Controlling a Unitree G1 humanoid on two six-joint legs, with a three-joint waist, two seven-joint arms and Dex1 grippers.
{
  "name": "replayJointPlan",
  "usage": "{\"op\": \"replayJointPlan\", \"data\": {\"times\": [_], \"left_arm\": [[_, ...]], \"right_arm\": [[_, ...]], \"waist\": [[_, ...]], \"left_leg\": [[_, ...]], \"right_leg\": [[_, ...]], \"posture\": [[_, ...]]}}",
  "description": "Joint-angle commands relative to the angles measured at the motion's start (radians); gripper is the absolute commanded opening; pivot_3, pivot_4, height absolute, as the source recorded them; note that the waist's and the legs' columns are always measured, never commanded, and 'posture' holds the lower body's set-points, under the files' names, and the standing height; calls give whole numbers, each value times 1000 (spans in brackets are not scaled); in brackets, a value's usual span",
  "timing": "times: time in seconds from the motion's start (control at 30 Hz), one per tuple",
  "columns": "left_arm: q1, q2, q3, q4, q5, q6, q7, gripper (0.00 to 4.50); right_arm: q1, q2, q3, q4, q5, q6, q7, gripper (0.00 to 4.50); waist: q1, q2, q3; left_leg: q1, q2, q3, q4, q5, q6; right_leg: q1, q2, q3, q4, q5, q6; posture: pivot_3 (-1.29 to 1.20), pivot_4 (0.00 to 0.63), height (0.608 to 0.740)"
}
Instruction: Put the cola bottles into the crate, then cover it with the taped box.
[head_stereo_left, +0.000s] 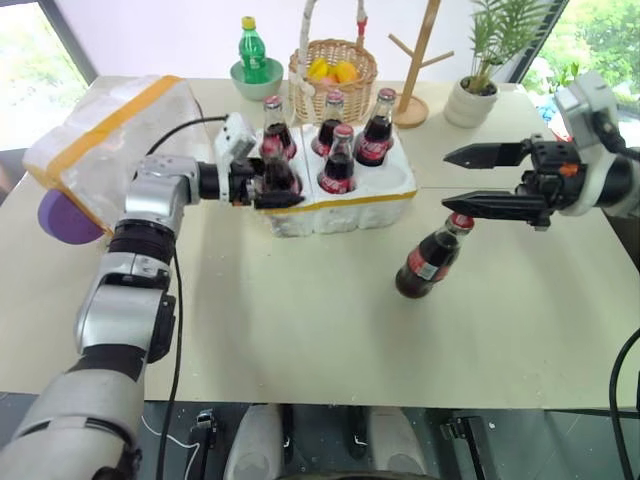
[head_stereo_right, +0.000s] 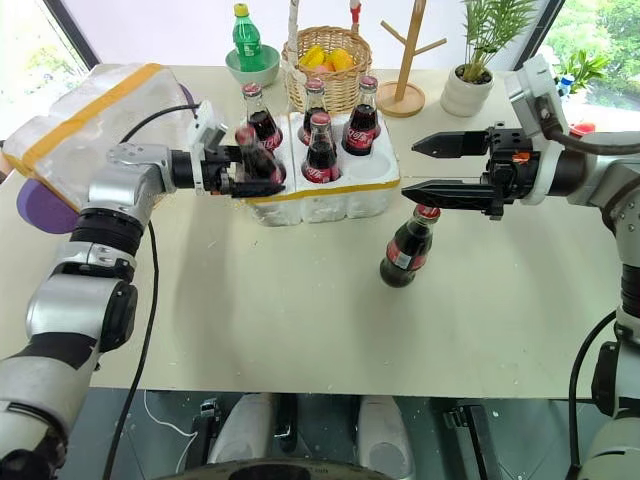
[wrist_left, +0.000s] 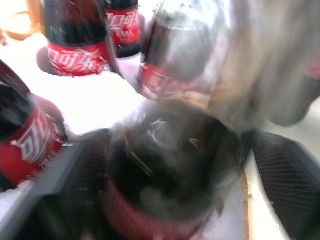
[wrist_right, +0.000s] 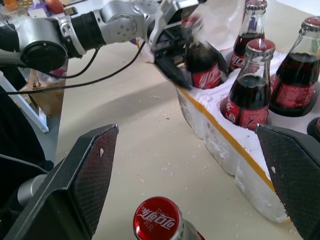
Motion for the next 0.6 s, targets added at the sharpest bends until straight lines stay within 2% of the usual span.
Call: {"op": "replayJointPlan", "data": {"times": [0.03, 0.13, 0.2, 0.37, 0.5, 0.6], "left_arm": [[-30, 48, 29, -64, -20, 39, -24, 4481], [-61, 122, 73, -144, -91, 176, -86, 4481], [-67, 182, 101, -230, -149, 280, -127, 4481], [-15, 358, 147, -462, -303, 534, -246, 4481], [139, 496, 134, -709, -421, 613, -278, 4481], [229, 515, 128, -824, -442, 612, -275, 4481]], "right_arm": [[-83, -16, -54, 32, 13, 0, -19, 4500], [-111, -53, -85, 88, -19, -19, -41, 4500], [-75, -93, -129, 103, -27, -17, -49, 4500], [213, -156, -341, -4, -8, 30, -55, 4500], [494, -82, -529, -182, 21, 93, -113, 4500], [647, 21, -566, -333, 36, 79, -184, 4500]], "waist": [[-1, 0, 0], [-1, 0, 0], [0, 0, 0], [2, 0, -1], [1, 2, -1], [0, 1, -1]], "left_leg": [[0, 0, 0, 0, 0, 1], [0, 0, 0, 0, -1, 1], [0, 0, 0, 0, -1, 1], [0, 1, -1, -1, 0, 0], [2, 1, -1, -1, 0, 0], [9, 1, -2, -2, -1, 1]], "right_leg": [[0, 0, 0, 0, 0, 0], [0, 0, 0, 1, 0, 0], [0, 0, 0, 0, 0, 0], [2, -1, 0, -2, -1, 1], [3, -2, 1, -1, -1, 2], [9, 1, 1, 0, -1, 1]], "posture": [[0, 150, 740], [0, 150, 740], [0, 150, 740], [0, 150, 740], [0, 150, 740], [0, 150, 740]]}}
